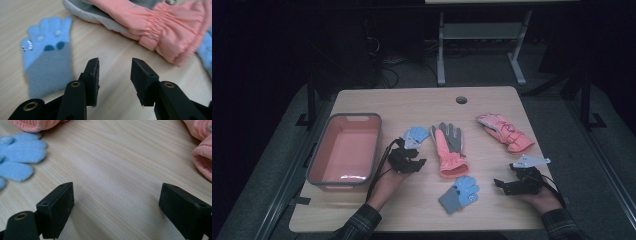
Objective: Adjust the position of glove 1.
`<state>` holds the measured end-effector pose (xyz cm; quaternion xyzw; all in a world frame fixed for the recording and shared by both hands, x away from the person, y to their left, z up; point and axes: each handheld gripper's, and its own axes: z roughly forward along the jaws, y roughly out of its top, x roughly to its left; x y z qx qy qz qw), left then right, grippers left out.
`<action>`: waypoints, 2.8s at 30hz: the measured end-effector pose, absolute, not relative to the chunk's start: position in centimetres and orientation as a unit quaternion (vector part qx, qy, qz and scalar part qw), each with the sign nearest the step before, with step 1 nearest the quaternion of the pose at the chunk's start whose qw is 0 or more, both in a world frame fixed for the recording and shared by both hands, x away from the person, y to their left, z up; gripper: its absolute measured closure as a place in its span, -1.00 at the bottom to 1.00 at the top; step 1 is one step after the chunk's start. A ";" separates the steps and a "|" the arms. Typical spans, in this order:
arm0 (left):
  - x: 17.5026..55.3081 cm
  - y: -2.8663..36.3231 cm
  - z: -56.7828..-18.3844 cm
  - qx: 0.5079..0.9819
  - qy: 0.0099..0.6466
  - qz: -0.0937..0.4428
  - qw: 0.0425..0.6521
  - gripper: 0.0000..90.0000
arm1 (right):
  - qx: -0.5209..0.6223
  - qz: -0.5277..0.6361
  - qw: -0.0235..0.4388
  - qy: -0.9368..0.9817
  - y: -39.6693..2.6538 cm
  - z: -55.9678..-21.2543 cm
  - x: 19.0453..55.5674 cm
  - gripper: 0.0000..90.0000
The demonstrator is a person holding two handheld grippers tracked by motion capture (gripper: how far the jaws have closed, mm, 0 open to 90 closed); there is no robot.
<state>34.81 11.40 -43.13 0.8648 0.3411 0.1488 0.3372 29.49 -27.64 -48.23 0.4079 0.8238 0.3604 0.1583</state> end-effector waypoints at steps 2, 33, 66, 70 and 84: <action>35.5 11.5 -42.9 0.858 0.350 0.156 0.341 0.29 | 0.408 0.360 0.158 0.824 -27.6 -48.2 29.5 -0.73; 43.0 11.6 -44.7 0.829 0.434 0.191 0.296 0.32 | 0.409 0.360 0.158 0.823 -27.6 -48.2 29.5 -0.73; 43.3 12.2 -44.7 0.832 0.440 0.128 0.313 0.95 | 0.410 0.360 0.156 0.823 -27.6 -48.2 29.4 -0.73; 42.8 12.3 -43.7 0.831 0.435 0.134 0.320 0.95 | 0.410 0.360 0.156 0.823 -27.6 -48.2 29.4 -0.73; 39.7 13.0 -39.6 0.836 0.400 0.137 0.349 0.95 | 0.414 0.358 0.156 0.822 -27.5 -48.1 29.3 -0.68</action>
